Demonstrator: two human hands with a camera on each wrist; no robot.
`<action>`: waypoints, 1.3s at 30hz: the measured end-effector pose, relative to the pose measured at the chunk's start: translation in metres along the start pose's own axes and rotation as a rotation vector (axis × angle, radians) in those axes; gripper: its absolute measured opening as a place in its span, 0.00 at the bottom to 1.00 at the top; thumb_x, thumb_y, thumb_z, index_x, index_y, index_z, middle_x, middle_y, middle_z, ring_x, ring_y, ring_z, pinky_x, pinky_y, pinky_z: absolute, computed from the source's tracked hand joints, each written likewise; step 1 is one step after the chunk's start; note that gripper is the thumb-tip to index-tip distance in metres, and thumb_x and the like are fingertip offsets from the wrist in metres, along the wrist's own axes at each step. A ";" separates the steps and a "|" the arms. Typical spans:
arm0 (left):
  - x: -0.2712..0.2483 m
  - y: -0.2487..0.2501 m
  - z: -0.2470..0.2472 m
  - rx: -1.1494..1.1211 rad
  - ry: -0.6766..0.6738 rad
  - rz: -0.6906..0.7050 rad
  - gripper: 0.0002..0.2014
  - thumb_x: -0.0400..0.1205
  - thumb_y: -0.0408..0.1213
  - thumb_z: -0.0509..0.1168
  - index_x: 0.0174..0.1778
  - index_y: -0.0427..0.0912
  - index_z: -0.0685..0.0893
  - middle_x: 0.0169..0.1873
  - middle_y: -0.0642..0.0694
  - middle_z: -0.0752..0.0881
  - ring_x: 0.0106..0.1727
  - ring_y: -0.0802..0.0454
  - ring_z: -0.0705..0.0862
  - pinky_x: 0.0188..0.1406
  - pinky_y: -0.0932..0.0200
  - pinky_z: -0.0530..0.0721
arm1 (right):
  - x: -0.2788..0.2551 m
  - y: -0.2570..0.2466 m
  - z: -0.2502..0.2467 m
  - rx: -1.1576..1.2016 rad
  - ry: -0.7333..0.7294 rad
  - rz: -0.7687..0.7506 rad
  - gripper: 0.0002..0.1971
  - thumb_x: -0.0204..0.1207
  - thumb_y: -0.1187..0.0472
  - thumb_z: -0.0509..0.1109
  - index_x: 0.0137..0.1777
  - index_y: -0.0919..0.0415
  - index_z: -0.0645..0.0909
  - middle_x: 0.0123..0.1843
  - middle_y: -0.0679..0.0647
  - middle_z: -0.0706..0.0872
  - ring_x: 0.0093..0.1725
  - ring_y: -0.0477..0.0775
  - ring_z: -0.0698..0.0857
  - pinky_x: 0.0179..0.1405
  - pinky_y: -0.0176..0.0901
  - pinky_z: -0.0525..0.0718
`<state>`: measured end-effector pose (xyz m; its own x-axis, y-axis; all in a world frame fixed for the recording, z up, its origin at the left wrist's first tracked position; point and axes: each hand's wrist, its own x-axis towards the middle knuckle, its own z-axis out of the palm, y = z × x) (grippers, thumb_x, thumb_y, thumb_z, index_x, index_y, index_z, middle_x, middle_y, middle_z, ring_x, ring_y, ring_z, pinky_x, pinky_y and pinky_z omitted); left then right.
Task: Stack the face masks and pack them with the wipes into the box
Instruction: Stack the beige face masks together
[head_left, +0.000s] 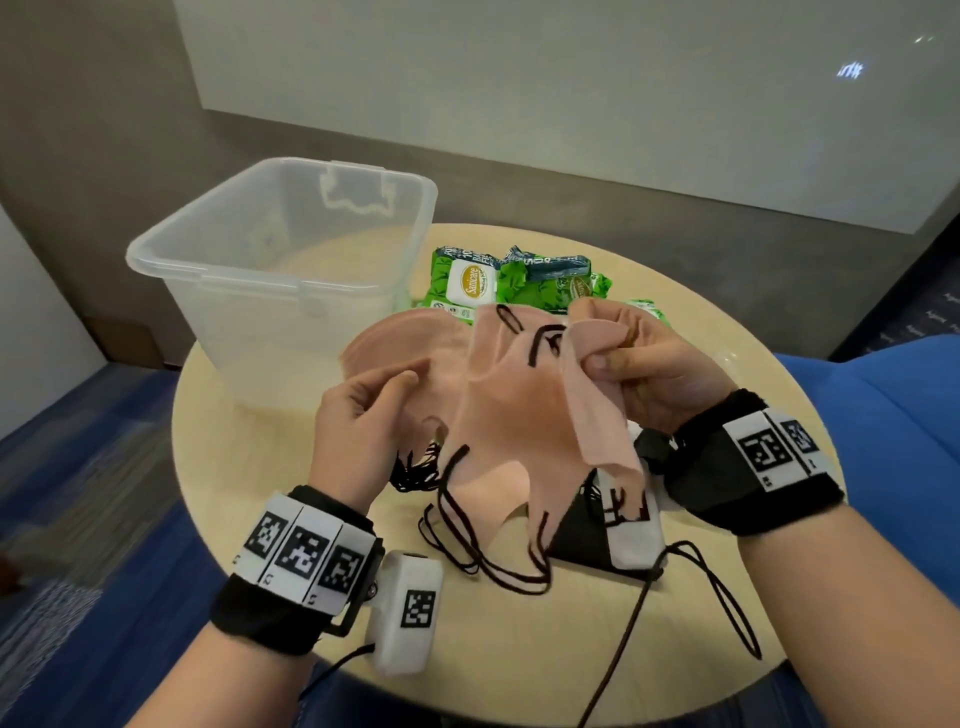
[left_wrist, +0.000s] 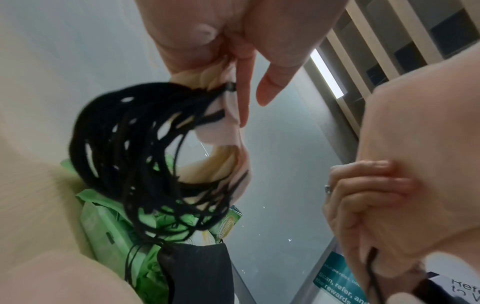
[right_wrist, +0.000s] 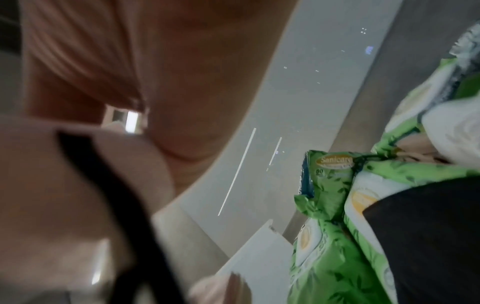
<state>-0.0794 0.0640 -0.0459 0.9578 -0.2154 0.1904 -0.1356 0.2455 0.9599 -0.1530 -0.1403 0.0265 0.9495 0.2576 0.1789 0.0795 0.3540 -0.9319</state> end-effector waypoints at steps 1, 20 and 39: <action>-0.002 0.002 0.001 -0.026 -0.038 -0.003 0.11 0.82 0.28 0.61 0.42 0.39 0.89 0.34 0.47 0.89 0.39 0.55 0.85 0.39 0.62 0.83 | 0.002 0.001 0.000 -0.048 0.022 0.020 0.15 0.56 0.65 0.83 0.36 0.61 0.79 0.33 0.53 0.86 0.32 0.46 0.86 0.32 0.33 0.83; -0.011 0.003 0.010 -0.043 -0.274 0.268 0.26 0.75 0.19 0.62 0.62 0.52 0.77 0.61 0.48 0.83 0.63 0.52 0.82 0.64 0.57 0.79 | 0.021 0.008 -0.003 -0.959 0.503 -0.231 0.10 0.60 0.70 0.71 0.30 0.54 0.75 0.40 0.51 0.81 0.44 0.48 0.80 0.49 0.40 0.77; 0.001 -0.008 0.001 0.042 -0.104 0.254 0.21 0.77 0.18 0.61 0.48 0.53 0.83 0.47 0.57 0.87 0.51 0.64 0.84 0.49 0.69 0.80 | 0.008 -0.007 0.008 -1.115 0.934 -0.436 0.18 0.65 0.68 0.68 0.51 0.46 0.76 0.34 0.41 0.78 0.32 0.40 0.74 0.37 0.38 0.75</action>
<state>-0.0781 0.0605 -0.0532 0.8611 -0.2484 0.4437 -0.3801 0.2652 0.8861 -0.1480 -0.1334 0.0375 0.6038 -0.4804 0.6361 0.1722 -0.7005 -0.6925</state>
